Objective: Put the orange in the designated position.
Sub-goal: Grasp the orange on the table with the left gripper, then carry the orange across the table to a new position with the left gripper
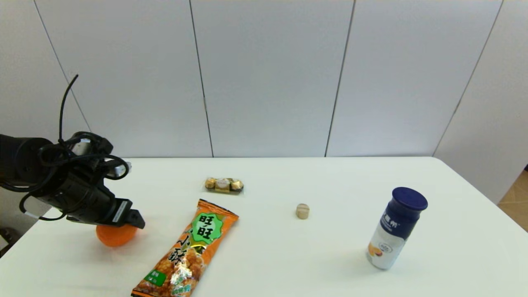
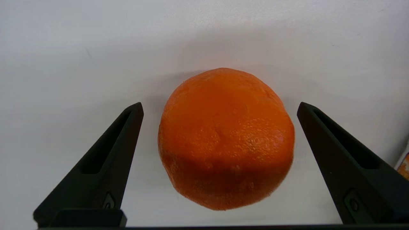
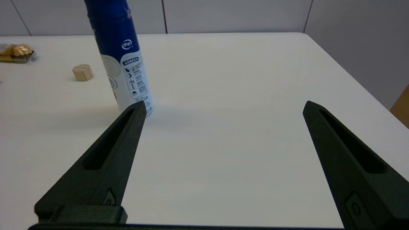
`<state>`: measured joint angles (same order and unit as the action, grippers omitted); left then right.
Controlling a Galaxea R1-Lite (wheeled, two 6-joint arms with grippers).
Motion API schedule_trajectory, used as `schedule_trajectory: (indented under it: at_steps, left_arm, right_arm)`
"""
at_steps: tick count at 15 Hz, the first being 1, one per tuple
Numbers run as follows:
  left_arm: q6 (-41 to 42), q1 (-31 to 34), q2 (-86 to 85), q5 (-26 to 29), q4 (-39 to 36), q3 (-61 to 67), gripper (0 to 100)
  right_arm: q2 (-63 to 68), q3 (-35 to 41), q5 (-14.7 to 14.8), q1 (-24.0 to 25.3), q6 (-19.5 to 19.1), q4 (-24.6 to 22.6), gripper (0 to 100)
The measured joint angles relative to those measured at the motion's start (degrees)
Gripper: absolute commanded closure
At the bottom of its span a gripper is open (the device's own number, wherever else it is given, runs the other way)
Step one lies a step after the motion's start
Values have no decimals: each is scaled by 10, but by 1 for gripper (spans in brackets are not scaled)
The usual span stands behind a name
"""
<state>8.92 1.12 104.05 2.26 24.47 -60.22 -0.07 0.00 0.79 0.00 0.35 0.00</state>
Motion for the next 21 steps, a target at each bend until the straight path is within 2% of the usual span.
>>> schedule_trajectory:
  at_steps: [6, 7, 18, 21]
  left_arm:
    - [0, 0, 15, 0, 0, 1, 0]
    - [0, 0, 17, 0, 0, 1, 100]
    - [1, -1, 2, 1, -2, -5, 100]
    - [2, -21, -33, 2, 0, -15, 100]
  right_arm:
    - [0, 0, 0, 0, 0, 0, 0]
    - [0, 0, 0, 0, 0, 0, 0]
    - [0, 0, 0, 0, 0, 0, 0]
    - [0, 0, 0, 0, 0, 0, 0]
